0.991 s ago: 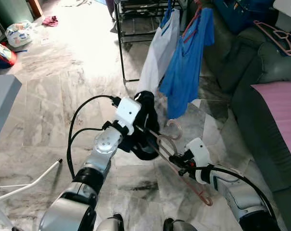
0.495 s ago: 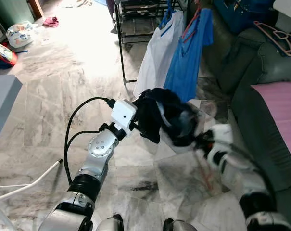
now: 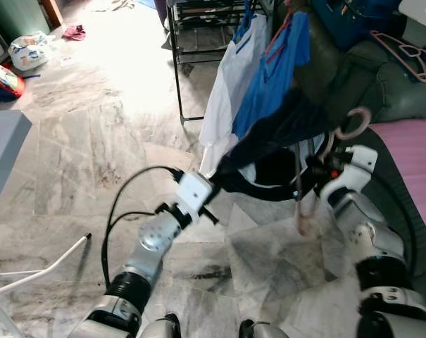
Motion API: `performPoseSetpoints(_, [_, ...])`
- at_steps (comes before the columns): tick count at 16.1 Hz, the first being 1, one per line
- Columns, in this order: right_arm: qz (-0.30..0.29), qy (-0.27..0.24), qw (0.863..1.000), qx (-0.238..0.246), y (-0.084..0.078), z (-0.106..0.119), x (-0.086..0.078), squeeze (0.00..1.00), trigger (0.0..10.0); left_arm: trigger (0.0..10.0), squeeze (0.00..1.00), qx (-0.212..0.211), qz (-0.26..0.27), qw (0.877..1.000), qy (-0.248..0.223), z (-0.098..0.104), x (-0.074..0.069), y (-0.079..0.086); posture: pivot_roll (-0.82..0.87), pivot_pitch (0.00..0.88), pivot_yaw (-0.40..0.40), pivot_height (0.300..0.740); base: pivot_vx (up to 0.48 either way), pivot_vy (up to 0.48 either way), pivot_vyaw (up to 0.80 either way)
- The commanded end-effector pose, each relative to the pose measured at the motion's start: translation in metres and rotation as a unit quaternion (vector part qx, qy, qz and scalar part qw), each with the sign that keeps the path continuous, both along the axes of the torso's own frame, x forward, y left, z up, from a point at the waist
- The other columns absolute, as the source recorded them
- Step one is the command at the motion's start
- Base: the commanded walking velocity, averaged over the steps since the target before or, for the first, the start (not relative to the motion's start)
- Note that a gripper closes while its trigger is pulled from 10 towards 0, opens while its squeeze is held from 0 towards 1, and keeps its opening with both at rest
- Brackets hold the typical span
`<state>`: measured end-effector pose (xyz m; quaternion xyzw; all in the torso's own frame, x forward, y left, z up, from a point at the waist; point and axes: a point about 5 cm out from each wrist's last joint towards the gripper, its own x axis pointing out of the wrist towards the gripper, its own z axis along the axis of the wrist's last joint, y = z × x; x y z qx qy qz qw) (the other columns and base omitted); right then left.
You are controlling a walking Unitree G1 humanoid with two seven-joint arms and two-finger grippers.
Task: Hang hanger
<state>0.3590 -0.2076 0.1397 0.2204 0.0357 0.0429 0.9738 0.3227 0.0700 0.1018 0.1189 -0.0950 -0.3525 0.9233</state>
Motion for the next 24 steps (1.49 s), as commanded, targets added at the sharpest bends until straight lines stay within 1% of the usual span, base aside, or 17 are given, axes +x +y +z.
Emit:
performPoseSetpoints(1, [-0.015, -0.060, 0.997, 0.044, -0.003, 0.032, 0.006, 0.00, 10.0, 10.0, 0.00, 0.017, -0.008, 1.000, 0.010, -0.011, -0.007, -0.001, -0.05, 0.172, 0.015, 0.740, 0.000, 0.000, 0.00])
performPoseSetpoints(2, [-0.019, -0.067, 0.996, 0.057, -0.002, 0.036, 0.007, 0.00, 10.0, 10.0, 0.00, 0.020, -0.011, 1.000, 0.010, -0.012, -0.008, -0.002, -0.05, 0.173, 0.016, 0.740, 0.000, 0.000, 0.00])
performPoseSetpoints(3, [-0.031, -0.080, 0.992, 0.096, -0.001, 0.047, 0.011, 0.00, 10.0, 10.0, 0.00, 0.028, -0.021, 0.999, 0.013, -0.016, -0.011, -0.005, -0.06, 0.178, 0.015, 0.740, 0.000, 0.000, 0.00])
performPoseSetpoints(5, [-0.030, -0.086, 0.986, 0.141, 0.005, 0.060, 0.015, 0.00, 10.0, 10.0, 0.00, 0.041, -0.035, 0.998, 0.024, -0.024, -0.016, -0.008, -0.06, 0.183, 0.017, 0.740, 0.000, 0.000, 0.00])
performPoseSetpoints(7, [-0.019, -0.088, 0.983, 0.158, 0.014, 0.066, 0.017, 0.00, 10.0, 10.0, 0.00, 0.046, -0.046, 0.997, 0.035, -0.028, -0.019, -0.011, -0.06, 0.184, 0.020, 0.740, 0.000, 0.000, 0.00])
performPoseSetpoints(8, [-0.002, -0.087, 0.983, 0.163, 0.022, 0.069, 0.018, 0.00, 10.0, 10.0, 0.00, 0.066, -0.045, 0.996, 0.032, -0.032, -0.020, -0.012, -0.06, 0.186, 0.023, 0.740, 0.000, 0.000, 0.00])
performPoseSetpoints(9, [0.014, -0.075, 0.984, 0.159, 0.028, 0.068, 0.018, 0.00, 10.0, 10.0, 0.00, 0.077, -0.041, 0.996, 0.031, -0.034, -0.020, -0.011, -0.06, 0.187, 0.025, 0.740, 0.000, 0.000, 0.00])
performPoseSetpoints(11, [0.053, -0.031, 0.995, 0.076, 0.041, 0.054, 0.016, 0.00, 10.0, 10.0, 0.00, 0.093, -0.030, 0.995, 0.019, -0.033, -0.017, -0.007, -0.06, 0.186, 0.027, 0.740, 0.000, 0.000, 0.00])
performPoseSetpoints(12, [0.029, 0.004, 0.998, 0.060, 0.037, 0.039, 0.016, 0.00, 10.0, 10.0, 0.00, 0.104, -0.011, 0.994, 0.023, -0.032, -0.011, -0.003, -0.06, 0.186, 0.028, 0.740, 0.000, 0.000, 0.00])
performPoseSetpoints(13, [0.014, 0.019, 0.996, 0.091, 0.034, 0.033, 0.015, 0.00, 10.0, 10.0, 0.00, 0.128, -0.004, 0.991, 0.027, -0.035, -0.009, 0.000, -0.06, 0.187, 0.030, 0.740, 0.000, 0.000, 0.00])
performPoseSetpoints(14, [-0.002, 0.012, 0.994, 0.108, 0.030, 0.034, 0.014, 0.00, 10.0, 10.0, 0.00, 0.136, -0.007, 0.990, 0.029, -0.036, -0.009, 0.000, -0.06, 0.187, 0.030, 0.740, 0.000, 0.000, 0.00])
performPoseSetpoints(16, [-0.058, -0.005, 0.991, 0.122, 0.016, 0.037, 0.014, 0.00, 10.0, 10.0, 0.00, 0.124, -0.057, 0.990, 0.032, -0.036, -0.015, -0.010, -0.06, 0.188, 0.035, 0.740, 0.000, 0.000, 0.00])
performPoseSetpoints(17, [-0.069, -0.009, 0.989, 0.132, 0.014, 0.036, 0.013, 0.00, 10.0, 10.0, 0.00, 0.120, -0.081, 0.989, 0.036, -0.037, -0.019, -0.016, -0.06, 0.189, 0.037, 0.740, 0.000, 0.000, 0.00])
performPoseSetpoints(18, [-0.072, -0.011, 0.987, 0.142, 0.014, 0.036, 0.013, 0.00, 10.0, 10.0, 0.00, 0.129, -0.108, 0.985, 0.040, -0.041, -0.025, -0.022, -0.06, 0.190, 0.038, 0.740, 0.000, 0.000, 0.00])
performPoseSetpoints(19, [-0.089, -0.017, 0.982, 0.165, 0.012, 0.037, 0.013, 0.00, 10.0, 10.0, 0.00, 0.147, -0.150, 0.976, 0.056, -0.048, -0.033, -0.029, -0.06, 0.191, 0.041, 0.740, 0.000, 0.000, 0.00])
performPoseSetpoints(23, [-0.117, -0.024, 0.976, 0.180, 0.009, 0.039, 0.015, 0.00, 10.0, 10.0, 0.00, 0.151, -0.172, 0.972, 0.050, -0.047, -0.036, -0.037, -0.06, 0.194, 0.040, 0.740, 0.000, 0.000, 0.00])
performPoseSetpoints(24, [-0.123, -0.025, 0.981, 0.148, 0.010, 0.037, 0.015, 0.00, 10.0, 10.0, 0.00, 0.146, -0.186, 0.970, 0.048, -0.043, -0.035, -0.040, -0.06, 0.196, 0.038, 0.740, 0.000, 0.000, 0.00])
